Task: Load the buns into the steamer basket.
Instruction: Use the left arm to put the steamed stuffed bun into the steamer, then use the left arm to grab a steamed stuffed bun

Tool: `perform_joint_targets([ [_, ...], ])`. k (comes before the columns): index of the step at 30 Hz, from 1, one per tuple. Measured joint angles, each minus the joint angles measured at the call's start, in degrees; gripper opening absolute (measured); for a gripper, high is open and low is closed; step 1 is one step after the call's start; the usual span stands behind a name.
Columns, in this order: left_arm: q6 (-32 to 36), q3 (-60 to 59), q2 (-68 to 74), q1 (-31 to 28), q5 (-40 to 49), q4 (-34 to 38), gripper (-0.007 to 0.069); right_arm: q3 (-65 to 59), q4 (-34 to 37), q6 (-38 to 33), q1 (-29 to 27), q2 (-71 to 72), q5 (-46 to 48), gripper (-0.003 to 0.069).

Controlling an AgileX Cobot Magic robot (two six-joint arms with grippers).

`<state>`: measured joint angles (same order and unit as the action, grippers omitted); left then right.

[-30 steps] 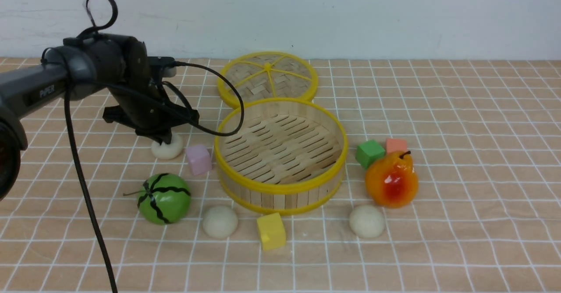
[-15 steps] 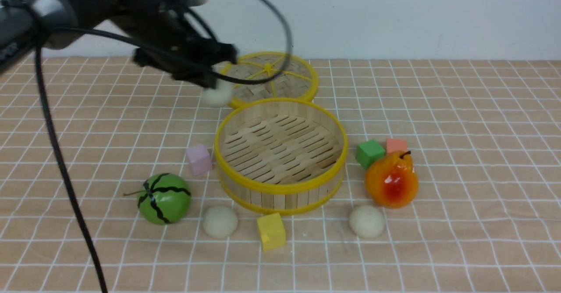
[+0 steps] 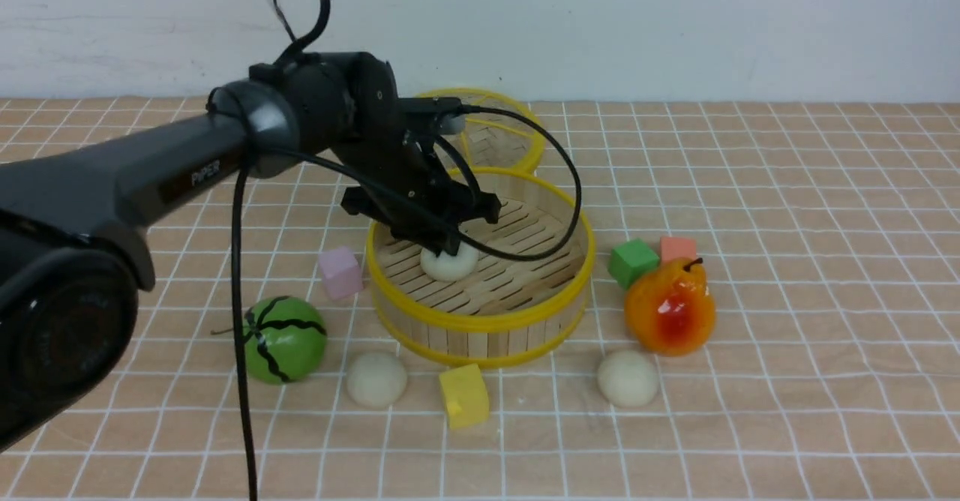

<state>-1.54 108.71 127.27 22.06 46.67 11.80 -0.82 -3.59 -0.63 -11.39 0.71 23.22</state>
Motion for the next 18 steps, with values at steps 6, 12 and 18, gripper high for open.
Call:
perform_joint_targets([
  [6, 0.0, 0.1, -1.2, 0.0, 2.8, -0.1, 0.0333, 0.0, 0.0, 0.0, 0.0, 0.0, 0.0, 0.0241],
  [12, 1.9, -0.1, -5.2, 0.1, 9.5, -0.5, 0.0539, 0.0, 0.0, 0.0, 0.0, 0.0, 0.0, 0.0241],
  [18, 4.1, -0.1, -15.8, -0.8, 18.4, -2.4, 0.0582, 0.0, 0.0, 0.0, 0.0, 0.0, 0.0, 0.0241],
])
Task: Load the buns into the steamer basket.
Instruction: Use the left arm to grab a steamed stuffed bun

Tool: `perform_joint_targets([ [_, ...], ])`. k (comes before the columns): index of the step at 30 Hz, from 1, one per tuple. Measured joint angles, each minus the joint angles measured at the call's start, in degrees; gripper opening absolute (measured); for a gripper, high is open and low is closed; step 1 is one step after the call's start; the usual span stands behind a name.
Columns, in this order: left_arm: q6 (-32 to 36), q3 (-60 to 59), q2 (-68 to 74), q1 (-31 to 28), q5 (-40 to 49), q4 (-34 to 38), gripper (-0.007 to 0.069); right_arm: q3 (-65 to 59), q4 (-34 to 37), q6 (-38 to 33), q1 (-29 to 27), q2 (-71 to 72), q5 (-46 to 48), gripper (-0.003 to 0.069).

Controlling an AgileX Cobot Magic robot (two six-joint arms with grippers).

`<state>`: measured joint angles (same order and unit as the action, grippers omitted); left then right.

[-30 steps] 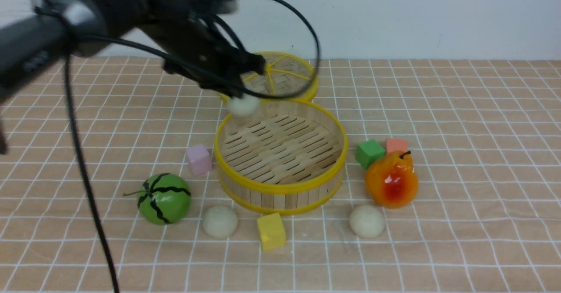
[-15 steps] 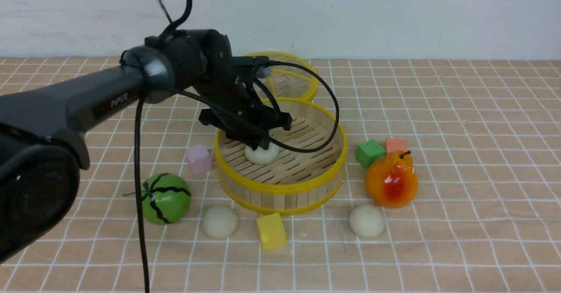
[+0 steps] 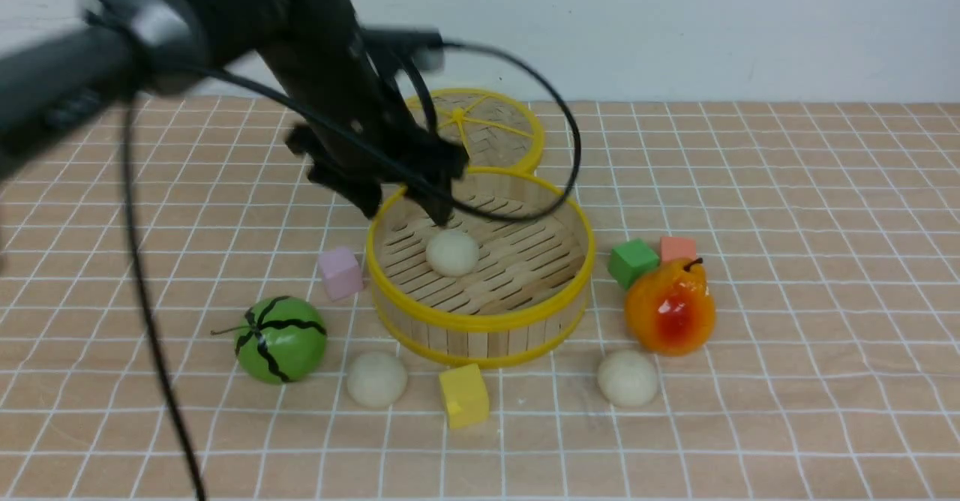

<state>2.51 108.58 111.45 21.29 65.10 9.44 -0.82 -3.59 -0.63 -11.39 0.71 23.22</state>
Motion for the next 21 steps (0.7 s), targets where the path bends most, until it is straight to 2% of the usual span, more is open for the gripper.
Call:
perform_joint_targets([
  [4, 0.0, -0.2, -8.4, -0.7, 5.0, -0.4, 0.0556, 0.0, 0.0, 0.0, 0.0, 0.0, 0.0, 0.0241],
  [7, 0.1, -2.1, -12.5, -0.3, 5.6, -0.3, 0.0544, 0.0, 0.0, 0.0, 0.0, 0.0, 0.0, 0.0241],
  [12, 0.5, -15.0, -18.0, 2.0, 5.4, 0.1, 0.0521, 0.0, 0.0, 0.0, 0.0, 0.0, 0.0, 0.0241],
  [17, 1.4, -27.0, -16.3, 2.6, -5.8, -3.0, 0.0492, 0.0, 0.0, 0.0, 0.0, 0.0, 0.0, 0.0241],
  [21, 1.3, -30.9, -13.8, 2.6, -13.3, -3.7, 0.0454, 0.0, 0.0, 0.0, 0.0, 0.0, 0.0, 0.0241],
])
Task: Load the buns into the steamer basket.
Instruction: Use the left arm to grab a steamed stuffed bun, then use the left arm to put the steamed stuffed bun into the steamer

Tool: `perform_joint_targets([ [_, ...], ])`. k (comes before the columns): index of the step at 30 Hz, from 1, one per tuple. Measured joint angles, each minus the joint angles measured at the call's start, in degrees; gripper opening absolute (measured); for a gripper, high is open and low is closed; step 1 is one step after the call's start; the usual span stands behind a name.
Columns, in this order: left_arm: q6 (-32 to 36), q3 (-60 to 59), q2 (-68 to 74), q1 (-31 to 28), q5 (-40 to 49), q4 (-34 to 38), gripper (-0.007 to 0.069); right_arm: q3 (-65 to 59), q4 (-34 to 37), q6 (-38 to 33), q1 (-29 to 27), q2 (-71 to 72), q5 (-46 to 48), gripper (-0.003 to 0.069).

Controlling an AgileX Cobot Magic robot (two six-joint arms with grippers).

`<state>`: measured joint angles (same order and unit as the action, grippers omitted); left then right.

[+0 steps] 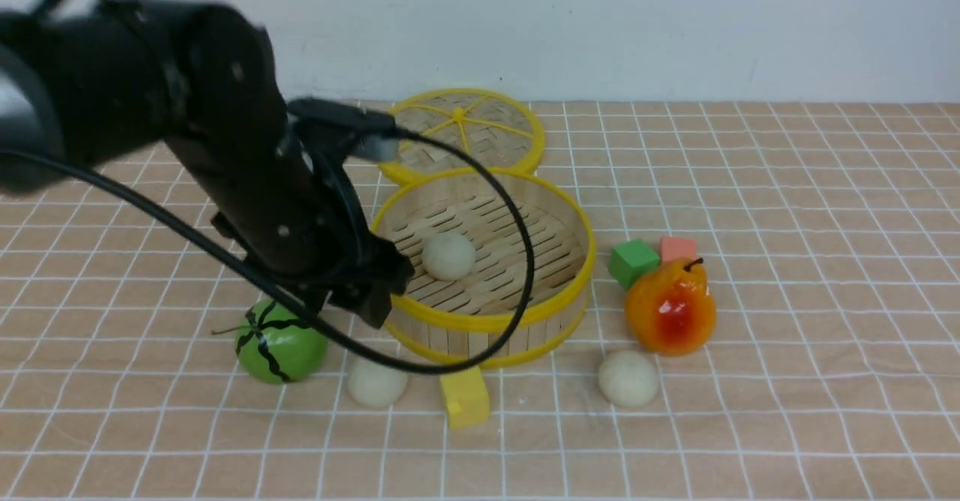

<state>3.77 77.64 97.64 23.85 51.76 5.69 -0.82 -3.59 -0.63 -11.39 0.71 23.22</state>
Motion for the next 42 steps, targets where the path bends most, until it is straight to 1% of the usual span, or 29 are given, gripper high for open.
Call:
perform_joint_targets([
  [4, -0.2, -1.4, 2.6, 0.0, -4.2, 1.4, 0.0405, 0.0, 0.0, 0.0, 0.0, 0.0, 0.0, 0.0241],
  [7, -0.5, -1.4, 5.3, 0.0, -4.8, 1.6, 0.0357, 0.0, 0.0, 0.0, 0.0, 0.0, 0.0, 0.0241],
  [16, -1.9, -1.4, 10.9, 0.0, -6.9, 1.8, 0.0284, 0.0, 0.0, 0.0, 0.0, 0.0, 0.0, 0.0241],
  [18, -2.0, -1.4, 11.8, 0.0, -8.2, 1.8, 0.0256, 0.0, 0.0, 0.0, 0.0, 0.0, 0.0, 0.0241],
  [20, -2.1, -1.4, 12.1, 0.0, -8.7, 1.8, 0.0219, 0.0, 0.0, 0.0, 0.0, 0.0, 0.0, 0.0241],
  [21, -2.1, -1.4, 12.1, 0.0, -8.7, 1.8, 0.0188, 0.0, 0.0, 0.0, 0.0, 0.0, 0.0, 0.0241],
  [23, -2.1, -1.4, 12.1, 0.0, -8.4, 1.8, 0.0104, 0.0, 0.0, 0.0, 0.0, 0.0, 0.0, 0.0241],
  [24, -2.1, -1.4, 12.1, 0.0, -8.3, 1.8, 0.0085, 0.0, 0.0, 0.0, 0.0, 0.0, 0.0, 0.0241],
  [25, -2.1, -0.9, 12.1, 0.0, -7.0, 1.6, 0.0017, 0.0, 0.0, 0.0, 0.0, 0.0, 0.0, 0.0241],
  [26, -2.1, -0.5, 12.1, 0.0, -6.2, 1.4, 0.0, 0.0, 0.0, 0.0, 0.0, 0.0, 0.0, 0.0241],
  [28, -2.1, 0.6, 11.9, 0.0, -4.4, 1.2, -0.001, 0.0, 0.0, 0.0, 0.0, 0.0, 0.0, 0.0241],
  [31, -2.1, 5.4, 9.6, 0.0, 2.1, 1.3, -0.0012, 0.0, 0.0, 0.0, 0.0, 0.0, 0.0, 0.0241],
  [33, -2.1, 7.2, 8.4, 0.0, 3.4, 1.7, -0.0012, 0.0, 0.0, 0.0, 0.0, 0.0, 0.0, 0.0241],
  [34, -2.1, 11.1, 7.0, 0.0, 4.6, 3.3, -0.0012, 0.0, 0.0, 0.0, 0.0, 0.0, 0.0, 0.0241],
  [37, -2.1, 14.6, 6.3, 0.0, 4.2, 6.5, -0.0012, 0.0, 0.0, 0.0, 0.0, 0.0, 0.0, 0.0241],
  [39, -1.5, 16.0, 6.7, 0.1, 1.1, 9.8, -0.0012, 0.0, 0.0, 0.0, 0.0, 0.0, 0.0, 0.0241],
  [40, -1.2, 16.0, 6.8, 0.1, 0.8, 10.0, -0.0012, 0.0, 0.0, 0.0, 0.0, 0.0, 0.0, 0.0241],
  [42, 0.7, 16.2, 9.1, 0.8, -3.4, 11.8, -0.0012, 0.0, 0.0, 0.0, 0.0, 0.0, 0.0, 0.0241],
])
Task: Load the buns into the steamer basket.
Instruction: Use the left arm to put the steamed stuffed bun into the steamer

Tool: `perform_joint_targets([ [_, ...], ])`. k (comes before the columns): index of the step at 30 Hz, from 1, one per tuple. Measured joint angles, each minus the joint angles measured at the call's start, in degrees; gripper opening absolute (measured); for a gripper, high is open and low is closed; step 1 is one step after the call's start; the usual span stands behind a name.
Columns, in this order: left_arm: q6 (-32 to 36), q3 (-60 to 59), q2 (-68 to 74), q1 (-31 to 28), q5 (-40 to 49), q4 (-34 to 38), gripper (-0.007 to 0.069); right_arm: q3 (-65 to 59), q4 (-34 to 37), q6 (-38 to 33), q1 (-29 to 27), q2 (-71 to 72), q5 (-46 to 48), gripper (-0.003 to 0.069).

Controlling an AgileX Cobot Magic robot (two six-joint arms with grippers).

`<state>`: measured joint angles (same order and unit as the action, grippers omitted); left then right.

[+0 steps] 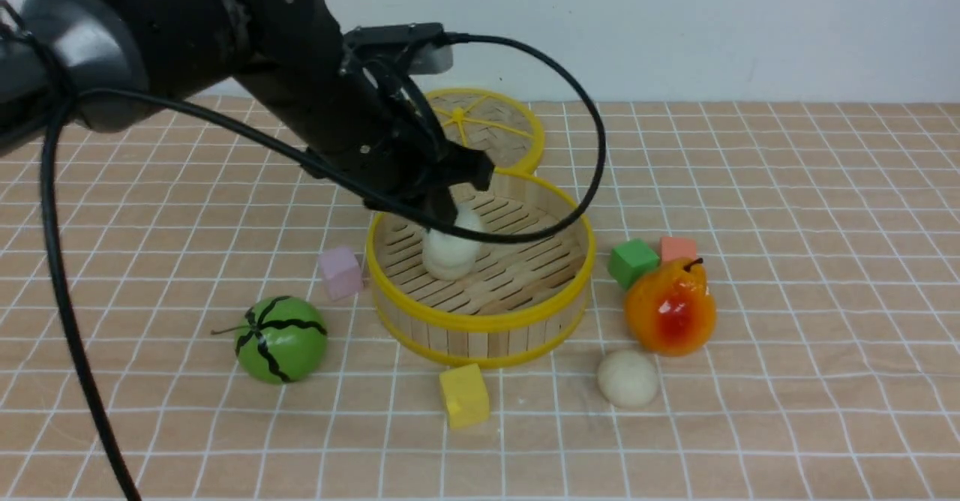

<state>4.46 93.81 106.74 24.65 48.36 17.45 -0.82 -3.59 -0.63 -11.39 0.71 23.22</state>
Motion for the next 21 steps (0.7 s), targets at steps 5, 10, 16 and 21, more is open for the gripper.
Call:
perform_joint_targets([
  [5, 2.6, 0.0, 7.2, 3.3, -7.2, -0.4, -0.0007, 0.0, 0.0, 0.0, 0.0, 0.0, 0.0, 0.0241],
  [10, 0.7, 0.0, 11.7, 4.5, -11.9, -2.5, 0.0004, 0.0, 0.0, 0.0, 0.0, 0.0, 0.0, 0.0241],
  [16, -2.8, 0.0, 12.4, 4.5, -13.3, -4.4, 0.0026, 0.0, 0.0, 0.0, 0.0, 0.0, 0.0, 0.0241],
  [21, -3.2, 0.0, 11.5, 4.8, -12.5, -5.3, 0.0096, 0.0, 0.0, 0.0, 0.0, 0.0, 0.0, 0.0241],
])
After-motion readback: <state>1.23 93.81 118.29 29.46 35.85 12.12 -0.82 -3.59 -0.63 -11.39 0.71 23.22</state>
